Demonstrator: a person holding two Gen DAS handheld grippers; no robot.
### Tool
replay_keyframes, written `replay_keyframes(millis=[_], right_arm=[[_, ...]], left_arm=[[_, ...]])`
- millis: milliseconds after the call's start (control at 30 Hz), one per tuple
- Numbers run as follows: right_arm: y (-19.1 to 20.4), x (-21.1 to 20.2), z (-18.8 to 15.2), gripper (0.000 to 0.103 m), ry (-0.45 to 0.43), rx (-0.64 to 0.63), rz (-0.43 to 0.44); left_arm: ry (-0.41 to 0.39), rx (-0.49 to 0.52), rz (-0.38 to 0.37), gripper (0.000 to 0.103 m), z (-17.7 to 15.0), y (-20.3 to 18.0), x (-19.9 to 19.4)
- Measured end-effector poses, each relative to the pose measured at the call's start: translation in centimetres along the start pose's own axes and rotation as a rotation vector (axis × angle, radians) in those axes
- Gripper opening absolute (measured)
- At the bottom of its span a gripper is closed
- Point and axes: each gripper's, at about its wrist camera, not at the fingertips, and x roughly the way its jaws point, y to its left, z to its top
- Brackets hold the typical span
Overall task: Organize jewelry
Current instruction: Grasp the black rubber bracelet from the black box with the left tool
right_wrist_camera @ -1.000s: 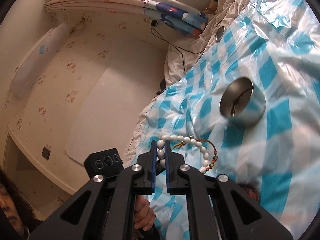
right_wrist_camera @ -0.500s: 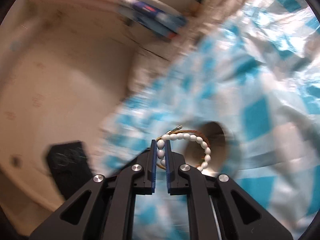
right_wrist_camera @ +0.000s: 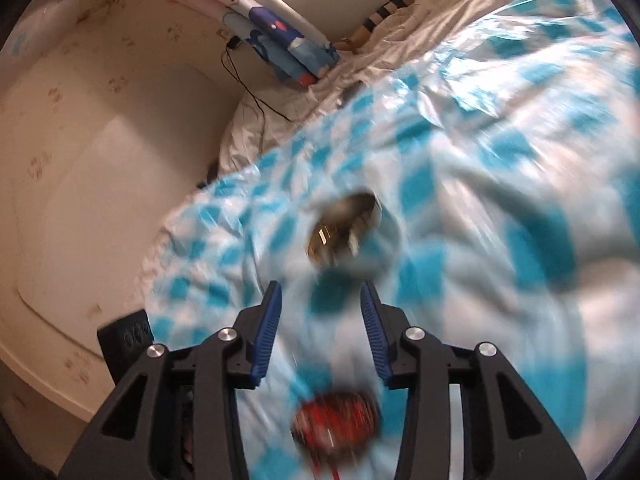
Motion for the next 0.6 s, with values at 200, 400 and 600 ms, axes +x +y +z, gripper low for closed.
replay_keyframes(millis=[200,400,600], right_arm=[[-0.6,-0.7,-6.0,0.044,0.099,-0.004,-0.076],[-0.2,-0.5,-7.0,0.048,0.130,-0.024,-0.089],[-0.7,-0.5,-7.2,0.057,0.124,0.021,-0.088]], left_arm=[[0.013,0.109,-0.004,0.057,-2.9,-3.3,-0.4],[-0.004,0.232,0.120,0.057,-4.6,-5.2,-1.2],[-0.046,0.404,0.153,0.064,-5.6,-8.0,-1.4]])
